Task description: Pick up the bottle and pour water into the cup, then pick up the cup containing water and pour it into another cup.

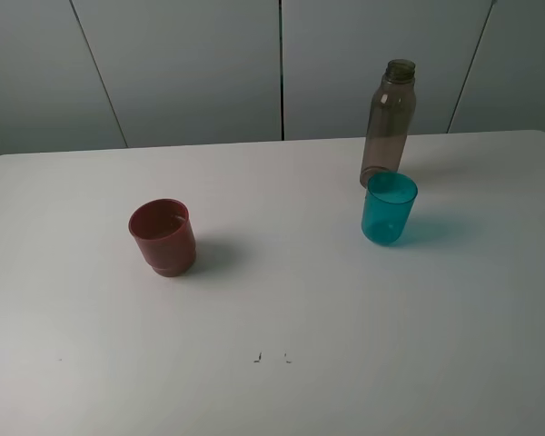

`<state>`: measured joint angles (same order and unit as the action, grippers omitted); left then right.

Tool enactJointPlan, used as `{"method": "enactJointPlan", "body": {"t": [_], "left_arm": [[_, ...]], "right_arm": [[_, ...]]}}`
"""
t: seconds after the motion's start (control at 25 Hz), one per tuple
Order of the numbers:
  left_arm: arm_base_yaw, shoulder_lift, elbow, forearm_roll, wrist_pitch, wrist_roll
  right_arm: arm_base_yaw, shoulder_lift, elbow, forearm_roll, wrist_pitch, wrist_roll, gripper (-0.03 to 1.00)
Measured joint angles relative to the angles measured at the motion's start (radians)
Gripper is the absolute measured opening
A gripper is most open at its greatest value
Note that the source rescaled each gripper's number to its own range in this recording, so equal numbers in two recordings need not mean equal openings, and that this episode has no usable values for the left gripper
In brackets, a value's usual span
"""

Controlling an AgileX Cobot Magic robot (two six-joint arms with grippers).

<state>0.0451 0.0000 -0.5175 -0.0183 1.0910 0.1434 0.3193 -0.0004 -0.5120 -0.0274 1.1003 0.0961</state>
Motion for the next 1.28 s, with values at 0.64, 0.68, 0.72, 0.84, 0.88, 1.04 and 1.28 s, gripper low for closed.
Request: {"method": "enactJointPlan", "body": {"t": [0.64, 0.68, 0.72, 0.84, 0.88, 1.04, 1.28], "left_arm": [[0.0, 0.0, 0.0, 0.0, 0.0, 0.0], [0.0, 0.0, 0.0, 0.0, 0.0, 0.0], [0.0, 0.0, 0.0, 0.0, 0.0, 0.0], [0.0, 0.0, 0.0, 0.0, 0.0, 0.0], [0.0, 0.0, 0.0, 0.0, 0.0, 0.0], [0.0, 0.0, 0.0, 0.0, 0.0, 0.0], [0.0, 0.0, 0.0, 0.0, 0.0, 0.0]], "right_arm": [[-0.36, 0.0, 0.0, 0.043, -0.003, -0.087, 1.0], [-0.365, 0.0, 0.0, 0.043, -0.003, -0.087, 1.0], [-0.364, 0.0, 0.0, 0.043, -0.003, -0.087, 1.0], [-0.366, 0.0, 0.0, 0.043, -0.003, -0.087, 1.0], [-0.366, 0.0, 0.0, 0.043, -0.003, -0.087, 1.0], [-0.366, 0.0, 0.0, 0.043, -0.003, -0.087, 1.0], [-0.366, 0.0, 0.0, 0.043, -0.003, -0.087, 1.0]]}}
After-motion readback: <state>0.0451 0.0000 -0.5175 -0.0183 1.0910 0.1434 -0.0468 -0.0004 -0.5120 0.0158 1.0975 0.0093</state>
